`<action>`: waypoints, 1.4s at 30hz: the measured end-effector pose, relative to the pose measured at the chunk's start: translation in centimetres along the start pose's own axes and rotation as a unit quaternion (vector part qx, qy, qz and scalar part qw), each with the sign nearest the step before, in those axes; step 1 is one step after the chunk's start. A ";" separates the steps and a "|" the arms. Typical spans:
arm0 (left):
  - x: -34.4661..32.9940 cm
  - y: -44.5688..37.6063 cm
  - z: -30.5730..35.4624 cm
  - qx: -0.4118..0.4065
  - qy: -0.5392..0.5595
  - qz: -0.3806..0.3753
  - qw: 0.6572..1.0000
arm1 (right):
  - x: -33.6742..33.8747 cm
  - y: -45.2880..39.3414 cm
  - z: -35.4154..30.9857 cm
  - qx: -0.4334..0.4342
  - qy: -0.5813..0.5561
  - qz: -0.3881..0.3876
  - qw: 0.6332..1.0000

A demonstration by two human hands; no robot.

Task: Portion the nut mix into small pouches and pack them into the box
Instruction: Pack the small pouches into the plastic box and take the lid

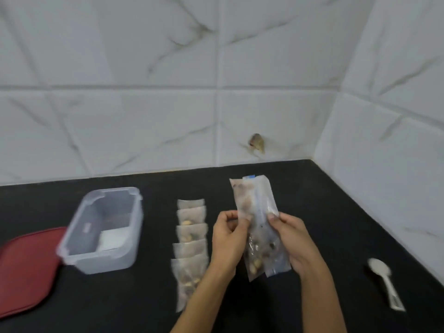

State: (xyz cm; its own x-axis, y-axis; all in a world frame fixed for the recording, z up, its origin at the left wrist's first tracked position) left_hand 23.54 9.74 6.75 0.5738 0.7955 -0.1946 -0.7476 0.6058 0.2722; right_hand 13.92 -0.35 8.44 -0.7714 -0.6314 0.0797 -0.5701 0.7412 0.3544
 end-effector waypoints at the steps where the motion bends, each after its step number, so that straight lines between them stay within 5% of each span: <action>1: 3.3 -0.5 2.0 -0.027 -0.014 0.037 0.999 | -3.3 -0.3 -1.3 0.020 0.001 -0.015 1.000; 6: 18.2 -2.1 9.8 -0.071 -0.073 0.162 0.982 | -19.0 0.5 -6.5 0.072 0.018 -0.129 0.989; 14: 29.9 -4.9 11.8 0.015 -0.270 0.109 0.957 | -31.8 -0.8 -5.7 0.051 0.271 -0.180 0.944; 24: 30.6 -8.1 8.0 0.054 -0.460 0.036 0.885 | -35.6 -1.7 -2.6 0.012 0.500 -0.140 0.855; 28: 29.9 -7.2 9.7 -0.030 -0.536 0.049 0.842 | -35.2 -0.7 -3.4 0.081 0.523 -0.085 0.844; 31: 29.8 -6.5 10.6 -0.070 -0.597 -0.024 0.799 | -33.9 0.6 -4.7 0.123 0.533 -0.099 0.831; 35: 29.9 -6.1 9.0 0.018 -0.654 -0.147 0.742 | -34.1 1.8 -4.3 0.077 0.588 -0.194 0.782; 38: 29.3 -6.4 7.6 0.049 -0.689 -0.174 0.702 | -35.6 0.8 -3.3 0.046 0.634 -0.181 0.750; 42: 28.9 -7.3 6.2 0.069 -0.741 -0.161 0.649 | -36.8 0.5 -2.5 -0.005 0.631 -0.175 0.756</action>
State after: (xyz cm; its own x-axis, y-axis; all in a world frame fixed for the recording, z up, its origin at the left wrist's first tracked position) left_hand 47.63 28.23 5.02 0.4601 -0.3167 0.8295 -0.5314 0.6502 0.5430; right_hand 42.71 22.65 8.05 0.3127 -0.5084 0.8023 -0.6700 0.4807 0.5657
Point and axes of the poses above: each hand's wrist, its own y-axis away from the middle knuckle, its own x-axis out of the back of the hand, z = x × y, the point moved 6 cm from there along -y, towards the middle knuckle, and after that the axes turned 1 degree about y, right-handed, at the moved point
